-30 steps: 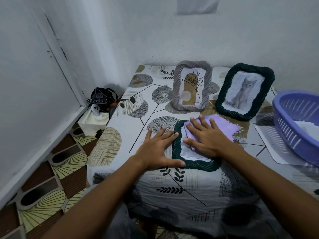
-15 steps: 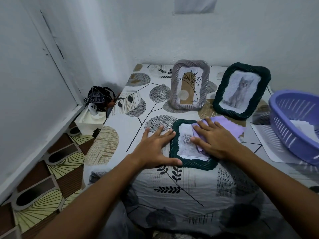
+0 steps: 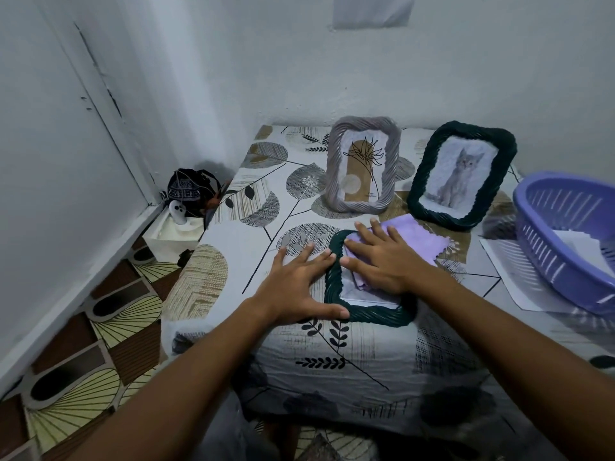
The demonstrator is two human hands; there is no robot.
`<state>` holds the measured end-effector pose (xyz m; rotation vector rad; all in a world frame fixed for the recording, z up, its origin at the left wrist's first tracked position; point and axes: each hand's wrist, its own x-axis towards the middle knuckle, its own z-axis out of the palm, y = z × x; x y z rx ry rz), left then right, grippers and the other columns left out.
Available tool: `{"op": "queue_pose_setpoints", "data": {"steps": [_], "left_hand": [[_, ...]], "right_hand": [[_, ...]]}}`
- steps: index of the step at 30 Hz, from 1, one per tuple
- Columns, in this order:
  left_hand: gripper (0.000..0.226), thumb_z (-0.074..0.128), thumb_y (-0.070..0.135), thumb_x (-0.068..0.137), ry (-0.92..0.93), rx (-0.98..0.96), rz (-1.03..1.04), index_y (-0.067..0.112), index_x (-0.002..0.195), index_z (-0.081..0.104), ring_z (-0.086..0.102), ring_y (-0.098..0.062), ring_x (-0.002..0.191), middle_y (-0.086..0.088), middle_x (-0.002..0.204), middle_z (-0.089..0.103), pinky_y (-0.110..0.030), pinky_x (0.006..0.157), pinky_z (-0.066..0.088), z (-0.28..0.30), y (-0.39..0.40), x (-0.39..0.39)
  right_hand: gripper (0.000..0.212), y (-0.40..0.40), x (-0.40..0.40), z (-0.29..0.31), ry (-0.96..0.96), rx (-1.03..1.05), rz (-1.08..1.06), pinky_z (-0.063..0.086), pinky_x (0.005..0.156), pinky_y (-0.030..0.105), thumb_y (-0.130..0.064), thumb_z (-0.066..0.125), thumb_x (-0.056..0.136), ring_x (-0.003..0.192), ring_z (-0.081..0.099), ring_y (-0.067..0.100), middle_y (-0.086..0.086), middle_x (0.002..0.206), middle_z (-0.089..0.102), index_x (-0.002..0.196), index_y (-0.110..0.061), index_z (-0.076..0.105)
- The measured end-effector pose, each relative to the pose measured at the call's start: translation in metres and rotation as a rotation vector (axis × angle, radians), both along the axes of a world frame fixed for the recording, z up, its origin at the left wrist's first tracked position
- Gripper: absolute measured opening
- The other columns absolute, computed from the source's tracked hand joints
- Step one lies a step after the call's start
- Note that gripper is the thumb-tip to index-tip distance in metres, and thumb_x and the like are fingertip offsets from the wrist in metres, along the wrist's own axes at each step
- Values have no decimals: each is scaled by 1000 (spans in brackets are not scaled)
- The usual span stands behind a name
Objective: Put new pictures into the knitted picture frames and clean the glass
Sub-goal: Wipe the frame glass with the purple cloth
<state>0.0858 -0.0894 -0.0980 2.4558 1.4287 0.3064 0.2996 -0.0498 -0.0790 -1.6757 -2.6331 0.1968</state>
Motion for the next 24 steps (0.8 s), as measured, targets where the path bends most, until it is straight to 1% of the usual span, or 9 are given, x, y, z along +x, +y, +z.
{"op": "queue_pose_setpoints", "data": {"steps": [2,4,7,11,14,16,18,20,24], "left_hand": [[113,41,91,57,-7,1,4,31,151,19,-1,-4,146,12,158,18,-50,117,-8,0,0,0],[113,41,91,58,-12,4,7,30,151,20,-1,-3,145,13,158,18,-50,117,-9,-1,0,0],[113,42,91,58,-17,2,9,30,151,21,-2,-2,145,14,157,17,-49,117,-9,-1,0,0],[113,39,92,57,6,17,7,31,151,20,0,-3,146,14,158,17,-50,117,-8,-2,1,0],[113,39,92,57,12,14,7,32,151,19,0,-3,146,14,158,17,-50,117,-7,-2,2,0],[114,38,93,56,12,12,7,32,151,19,-1,-3,146,15,157,16,-50,117,-8,-2,2,-1],[114,38,92,56,14,5,2,32,151,18,-2,-4,146,15,157,15,-50,117,-9,-2,2,-1],[114,38,92,56,15,-1,-4,32,151,17,-3,-4,146,14,158,15,-50,117,-10,-1,2,-1],[114,39,92,57,12,-8,-5,31,151,18,-2,-4,146,13,158,16,-50,117,-10,-1,2,0]], "right_hand": [[101,-3,5,1,-10,28,-19,-6,116,48,-84,-6,68,147,-11,23,1,161,-3,152,-31,14],[97,-6,6,-1,-30,32,-32,-7,117,48,-82,-4,71,147,-11,22,1,161,-4,152,-31,9],[99,-10,3,-10,-57,43,-63,-7,118,48,-83,-8,70,147,-12,22,1,161,-6,153,-29,2],[110,-16,12,-13,-40,41,-68,-4,118,47,-85,-20,63,147,-11,20,0,161,-4,153,-27,3],[100,-26,23,-6,-61,22,-64,-1,118,43,-82,-8,72,147,-10,19,1,161,-2,153,-24,5],[99,-29,27,-1,-111,34,-101,1,119,42,-79,-3,75,148,-8,22,4,161,-2,153,-19,7],[108,-25,24,0,-143,52,-134,3,119,43,-83,-9,70,148,-5,26,7,161,-1,153,-16,8],[114,-19,15,-2,-119,40,-144,3,119,45,-85,-15,65,148,-5,28,8,161,-2,153,-16,7],[108,-8,-4,-8,-44,20,-67,-5,119,43,-84,-15,66,147,-13,24,4,160,-6,153,-22,2]]}}
